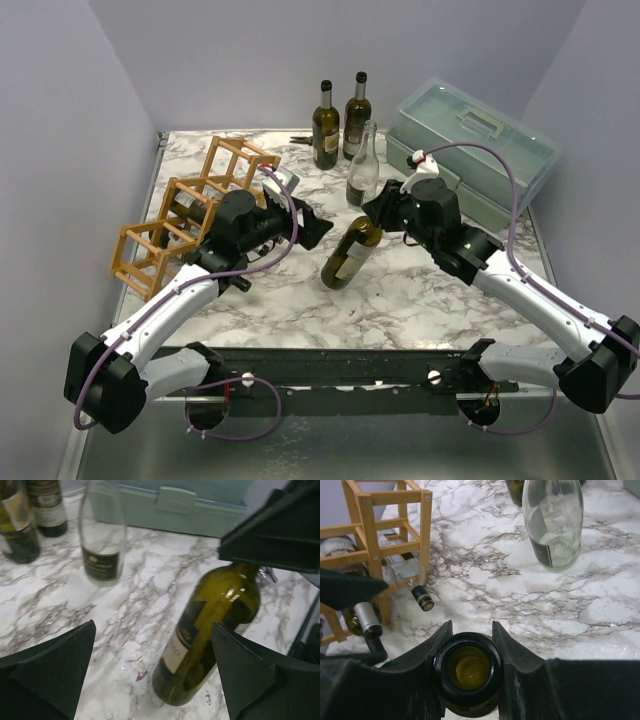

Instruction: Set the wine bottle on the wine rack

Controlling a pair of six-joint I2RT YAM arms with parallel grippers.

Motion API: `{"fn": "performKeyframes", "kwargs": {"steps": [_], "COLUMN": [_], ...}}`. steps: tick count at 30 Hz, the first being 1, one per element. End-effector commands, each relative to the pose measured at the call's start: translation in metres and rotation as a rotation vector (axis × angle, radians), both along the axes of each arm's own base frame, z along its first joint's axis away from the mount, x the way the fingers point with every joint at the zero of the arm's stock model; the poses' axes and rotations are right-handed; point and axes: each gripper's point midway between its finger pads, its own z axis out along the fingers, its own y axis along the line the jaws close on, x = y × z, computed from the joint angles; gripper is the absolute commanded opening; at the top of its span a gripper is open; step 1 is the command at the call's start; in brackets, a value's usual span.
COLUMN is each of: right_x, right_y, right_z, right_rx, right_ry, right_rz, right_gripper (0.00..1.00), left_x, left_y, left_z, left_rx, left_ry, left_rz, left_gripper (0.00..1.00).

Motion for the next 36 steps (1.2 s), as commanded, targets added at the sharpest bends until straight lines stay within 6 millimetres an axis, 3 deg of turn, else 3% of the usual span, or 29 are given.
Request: {"fn": "performKeyframes", "kwargs": {"steps": [1, 7, 12, 15, 20, 23, 25, 28, 29, 30, 34, 36], "right_x": [-0.002, -0.010, -0.019, -0.025, -0.034, -0.036, -0.039, -0.045, -0.050, -0.054, -0.064, -0.067], "right_y": [0.008, 0.011, 0.006, 0.003, -0.001, -0.003, -0.004, -0.008, -0.007, -0.007, -0.015, -0.025], "right_z": [0.053, 0.068, 0.080, 0.086, 0.092, 0.093, 0.089, 0.079, 0.075, 0.070, 0.046, 0.037], "right_rx": [0.257, 0.318, 0.350, 0.375, 0.414, 0.413, 0.400, 0.360, 0.340, 0.305, 0.113, 0.014], "right_ry": [-0.044, -0.035, -0.040, -0.042, -0.042, -0.039, -0.034, -0.030, -0.033, -0.042, -0.041, -0.041], "right_rz": [-0.033, -0.007, 0.000, 0.004, 0.010, 0.014, 0.015, 0.033, 0.063, 0.094, 0.164, 0.170], "right_gripper": [0.00, 0.00, 0.00, 0.00, 0.00, 0.00, 0.00, 0.01, 0.08, 0.21, 0.54, 0.66], "left_x": [-0.043, -0.074, -0.065, -0.054, -0.059, -0.060, -0.056, -0.050, -0.050, -0.049, -0.051, -0.058], "left_y": [-0.041, -0.067, -0.069, -0.066, -0.071, -0.074, -0.070, -0.061, -0.057, -0.054, -0.047, -0.048], "left_z": [0.004, -0.023, -0.052, -0.059, -0.071, -0.071, -0.068, -0.062, -0.061, -0.059, -0.055, -0.056], "left_rx": [0.003, 0.105, 0.275, 0.327, 0.362, 0.368, 0.379, 0.414, 0.427, 0.441, 0.498, 0.534], "left_ry": [-0.091, -0.095, -0.079, -0.082, -0.048, -0.055, -0.074, -0.129, -0.150, -0.171, -0.248, -0.280], "left_rz": [-0.254, -0.395, -0.334, -0.259, -0.278, -0.284, -0.260, -0.222, -0.216, -0.207, -0.209, -0.236], "left_gripper": [0.99, 0.99, 0.98, 0.98, 0.96, 0.79, 0.60, 0.24, 0.09, 0.00, 0.00, 0.00]}}
